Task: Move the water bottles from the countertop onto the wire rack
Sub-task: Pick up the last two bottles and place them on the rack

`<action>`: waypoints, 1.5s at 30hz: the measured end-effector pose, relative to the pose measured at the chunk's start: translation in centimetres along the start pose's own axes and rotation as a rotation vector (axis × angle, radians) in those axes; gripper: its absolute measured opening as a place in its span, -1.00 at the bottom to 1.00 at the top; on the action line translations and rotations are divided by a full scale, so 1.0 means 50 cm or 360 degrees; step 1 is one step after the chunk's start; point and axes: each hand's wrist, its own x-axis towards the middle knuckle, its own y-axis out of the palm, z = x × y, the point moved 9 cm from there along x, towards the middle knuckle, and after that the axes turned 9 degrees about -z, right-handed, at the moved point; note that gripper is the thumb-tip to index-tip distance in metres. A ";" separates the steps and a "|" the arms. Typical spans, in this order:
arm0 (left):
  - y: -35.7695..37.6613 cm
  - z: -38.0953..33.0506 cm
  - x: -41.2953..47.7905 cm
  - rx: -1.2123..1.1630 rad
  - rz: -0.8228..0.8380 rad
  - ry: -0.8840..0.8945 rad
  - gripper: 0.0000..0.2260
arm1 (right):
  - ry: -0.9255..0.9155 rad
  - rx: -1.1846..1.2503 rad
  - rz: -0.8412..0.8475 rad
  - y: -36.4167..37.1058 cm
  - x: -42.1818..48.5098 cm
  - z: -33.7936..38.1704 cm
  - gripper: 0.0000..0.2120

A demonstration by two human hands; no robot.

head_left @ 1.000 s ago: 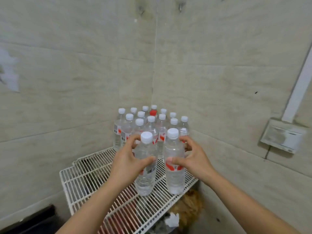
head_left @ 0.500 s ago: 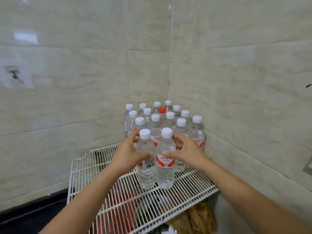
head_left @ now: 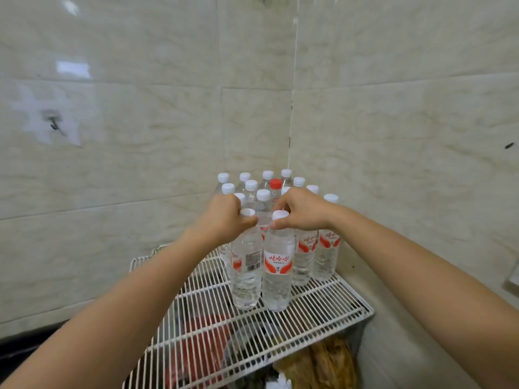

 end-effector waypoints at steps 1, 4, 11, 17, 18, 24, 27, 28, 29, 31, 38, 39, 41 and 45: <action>0.001 -0.001 0.001 -0.0007 0.0022 0.0026 -0.59 | 0.0001 -0.0016 0.0005 0.000 0.001 0.002 -0.63; 0.008 0.006 0.005 -0.0041 0.0109 0.0071 -0.68 | -0.0011 -0.0036 0.0022 0.002 0.005 0.006 -0.79; 0.016 0.001 0.003 -0.0195 0.0231 0.0188 -0.79 | -0.0001 0.0022 -0.0051 0.002 0.009 0.001 -0.92; 0.017 -0.010 0.004 -0.0089 0.0107 0.0161 -0.61 | 0.0014 -0.0057 -0.0095 0.008 0.017 0.007 -0.86; 0.018 -0.010 0.006 -0.0098 0.0100 0.0151 -0.59 | 0.0014 -0.0058 -0.0096 0.009 0.018 0.008 -0.82; 0.020 -0.007 0.002 -0.0230 0.0102 0.0182 -0.66 | 0.0046 0.0013 -0.0125 0.009 0.022 0.006 -0.74; 0.020 -0.003 -0.004 -0.0285 0.0032 0.0201 -0.68 | 0.0022 0.0019 -0.0137 0.010 0.025 0.011 -0.68; 0.021 -0.004 -0.005 -0.0311 0.0004 0.0209 -0.67 | 0.0016 0.0020 -0.0136 0.010 0.027 0.011 -0.67; 0.020 -0.005 -0.007 -0.0334 -0.0024 0.0218 -0.66 | 0.0014 0.0029 -0.0135 0.011 0.029 0.009 -0.67; 0.018 -0.006 -0.010 -0.0364 -0.0084 0.0241 -0.67 | 0.0034 0.0061 -0.0145 0.011 0.032 0.002 -0.67; 0.022 0.008 0.005 -0.0401 -0.0143 0.0196 -0.72 | 0.0089 0.0108 -0.0239 0.009 0.027 -0.011 -0.81; 0.023 0.007 0.006 -0.0396 -0.0148 0.0192 -0.71 | 0.0101 0.0127 -0.0258 0.009 0.028 -0.015 -0.85; 0.025 0.009 0.008 -0.0390 -0.0156 0.0168 -0.68 | 0.0123 0.0139 -0.0297 0.006 0.028 -0.019 -0.92; 0.027 0.014 0.008 -0.0398 -0.0163 0.0140 -0.70 | 0.0111 0.0091 -0.0334 0.005 0.025 -0.011 -0.89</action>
